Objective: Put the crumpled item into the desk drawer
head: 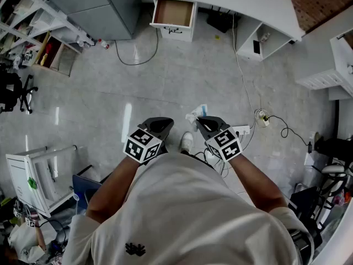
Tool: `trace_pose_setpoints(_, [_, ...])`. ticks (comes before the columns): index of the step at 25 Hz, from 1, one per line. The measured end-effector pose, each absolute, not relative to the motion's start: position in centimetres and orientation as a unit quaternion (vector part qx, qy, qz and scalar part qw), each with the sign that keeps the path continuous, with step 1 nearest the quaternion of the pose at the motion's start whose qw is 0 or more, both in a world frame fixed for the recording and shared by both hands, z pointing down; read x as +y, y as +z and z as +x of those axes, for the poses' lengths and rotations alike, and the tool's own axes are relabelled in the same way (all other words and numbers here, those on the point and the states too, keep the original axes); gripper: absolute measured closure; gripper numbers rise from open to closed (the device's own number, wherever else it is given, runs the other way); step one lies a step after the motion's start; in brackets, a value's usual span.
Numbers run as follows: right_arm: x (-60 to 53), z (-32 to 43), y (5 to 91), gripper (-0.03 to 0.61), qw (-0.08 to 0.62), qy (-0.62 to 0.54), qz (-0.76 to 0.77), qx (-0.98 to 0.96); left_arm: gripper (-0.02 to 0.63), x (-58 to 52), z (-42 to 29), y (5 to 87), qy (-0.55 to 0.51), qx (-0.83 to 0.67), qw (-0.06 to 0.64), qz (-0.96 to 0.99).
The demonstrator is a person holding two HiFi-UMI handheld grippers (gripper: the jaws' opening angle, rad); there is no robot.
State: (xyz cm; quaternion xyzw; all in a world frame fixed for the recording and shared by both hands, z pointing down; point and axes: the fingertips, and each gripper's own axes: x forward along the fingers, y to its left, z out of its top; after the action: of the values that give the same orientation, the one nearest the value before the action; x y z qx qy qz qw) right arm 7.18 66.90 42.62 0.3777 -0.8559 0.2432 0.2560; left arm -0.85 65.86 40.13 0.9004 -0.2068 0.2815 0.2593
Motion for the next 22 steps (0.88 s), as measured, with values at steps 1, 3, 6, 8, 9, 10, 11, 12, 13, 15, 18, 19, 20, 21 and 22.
trace_pose_setpoints(1, [67.2, 7.6, 42.4, 0.548, 0.256, 0.242, 0.378, -0.856, 0.589, 66.4, -0.5, 40.1, 0.285, -0.206, 0.259, 0.9])
trace_pose_setpoints(3, [67.8, 8.6, 42.0, 0.548, 0.254, 0.239, 0.379, -0.857, 0.589, 67.3, 0.2, 39.9, 0.29, -0.204, 0.258, 0.899])
trace_pose_setpoints(6, [68.3, 9.9, 41.7, 0.548, 0.249, 0.239, 0.381, -0.858, 0.589, 68.1, 1.3, 39.7, 0.293, -0.205, 0.256, 0.898])
trace_pose_setpoints(8, [68.4, 10.6, 41.6, 0.548, 0.245, 0.239, 0.383, -0.858, 0.589, 68.1, 1.9, 39.5, 0.293, -0.206, 0.253, 0.899])
trace_pose_setpoints(9, [68.4, 10.8, 41.6, 0.548, 0.242, 0.239, 0.384, -0.858, 0.589, 68.0, 2.0, 39.4, 0.293, -0.207, 0.251, 0.899])
trace_pose_setpoints(10, [68.2, 10.9, 41.6, 0.548, 0.241, 0.239, 0.385, -0.858, 0.589, 67.8, 2.2, 39.2, 0.292, -0.208, 0.249, 0.9])
trace_pose_setpoints(11, [68.0, 10.9, 41.7, 0.548, 0.242, 0.238, 0.384, -0.859, 0.589, 67.5, 2.2, 39.1, 0.29, -0.21, 0.247, 0.9])
trace_pose_setpoints(12, [67.7, 10.8, 41.7, 0.548, 0.243, 0.237, 0.382, -0.86, 0.589, 67.0, 2.2, 39.0, 0.289, -0.211, 0.246, 0.901])
trace_pose_setpoints(13, [67.2, 10.6, 41.8, 0.548, 0.245, 0.236, 0.379, -0.861, 0.589, 66.5, 2.1, 38.8, 0.287, -0.213, 0.246, 0.901])
trace_pose_setpoints(15, [66.2, 9.9, 41.8, 0.548, 0.247, 0.237, 0.375, -0.861, 0.589, 65.2, 1.5, 38.7, 0.284, -0.216, 0.249, 0.9])
trace_pose_setpoints(18, [63.9, 8.9, 42.0, 0.548, 0.245, 0.244, 0.377, -0.859, 0.589, 62.7, 0.7, 38.8, 0.281, -0.214, 0.251, 0.901])
trace_pose_setpoints(19, [62.8, 8.6, 42.2, 0.548, 0.246, 0.246, 0.38, -0.857, 0.589, 61.6, 0.4, 39.0, 0.279, -0.212, 0.252, 0.902])
trace_pose_setpoints(20, [61.8, 8.4, 42.4, 0.548, 0.247, 0.247, 0.382, -0.855, 0.589, 60.4, 0.2, 39.2, 0.277, -0.209, 0.252, 0.903])
trace_pose_setpoints(21, [60.6, 8.1, 42.7, 0.548, 0.248, 0.248, 0.386, -0.853, 0.589, 59.1, 0.0, 39.4, 0.274, -0.205, 0.252, 0.905])
trace_pose_setpoints(22, [59.3, 7.8, 42.9, 0.548, 0.251, 0.248, 0.389, -0.851, 0.589, 57.7, -0.3, 39.6, 0.271, -0.201, 0.253, 0.907])
